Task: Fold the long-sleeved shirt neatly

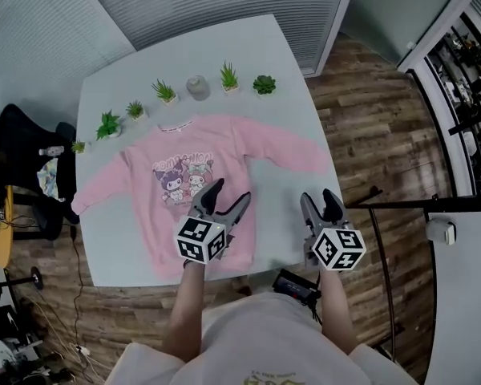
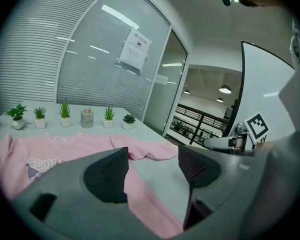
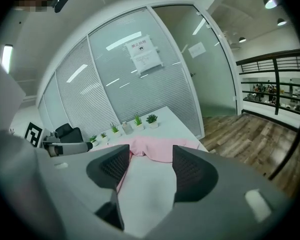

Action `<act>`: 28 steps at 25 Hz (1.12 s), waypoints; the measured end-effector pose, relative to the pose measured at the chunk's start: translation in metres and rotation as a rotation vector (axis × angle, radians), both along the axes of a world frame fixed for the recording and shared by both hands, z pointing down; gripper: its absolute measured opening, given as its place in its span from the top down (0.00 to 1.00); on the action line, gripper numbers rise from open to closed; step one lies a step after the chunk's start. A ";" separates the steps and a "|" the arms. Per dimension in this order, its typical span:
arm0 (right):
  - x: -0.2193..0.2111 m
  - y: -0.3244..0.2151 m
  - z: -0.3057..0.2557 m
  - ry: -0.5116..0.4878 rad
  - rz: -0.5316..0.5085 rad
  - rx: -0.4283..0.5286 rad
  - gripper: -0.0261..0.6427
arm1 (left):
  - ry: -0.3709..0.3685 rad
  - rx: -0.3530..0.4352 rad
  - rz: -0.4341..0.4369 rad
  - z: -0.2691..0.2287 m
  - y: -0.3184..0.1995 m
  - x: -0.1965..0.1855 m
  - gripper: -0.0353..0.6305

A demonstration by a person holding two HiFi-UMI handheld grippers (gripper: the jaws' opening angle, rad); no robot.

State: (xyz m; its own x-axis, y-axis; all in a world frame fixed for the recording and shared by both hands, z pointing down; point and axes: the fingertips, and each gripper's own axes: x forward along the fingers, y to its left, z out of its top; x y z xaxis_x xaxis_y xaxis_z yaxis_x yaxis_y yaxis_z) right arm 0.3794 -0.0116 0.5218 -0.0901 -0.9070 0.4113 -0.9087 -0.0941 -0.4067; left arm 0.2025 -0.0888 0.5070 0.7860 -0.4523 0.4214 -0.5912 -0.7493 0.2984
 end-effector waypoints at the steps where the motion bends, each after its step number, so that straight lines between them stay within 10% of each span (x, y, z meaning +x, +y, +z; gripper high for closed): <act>1: 0.002 -0.003 0.004 -0.004 0.003 -0.007 0.56 | -0.003 -0.007 -0.001 0.004 -0.002 0.002 0.48; 28: 0.065 -0.042 0.103 0.044 0.115 -0.256 0.60 | -0.078 -0.069 0.107 0.068 -0.032 0.071 0.52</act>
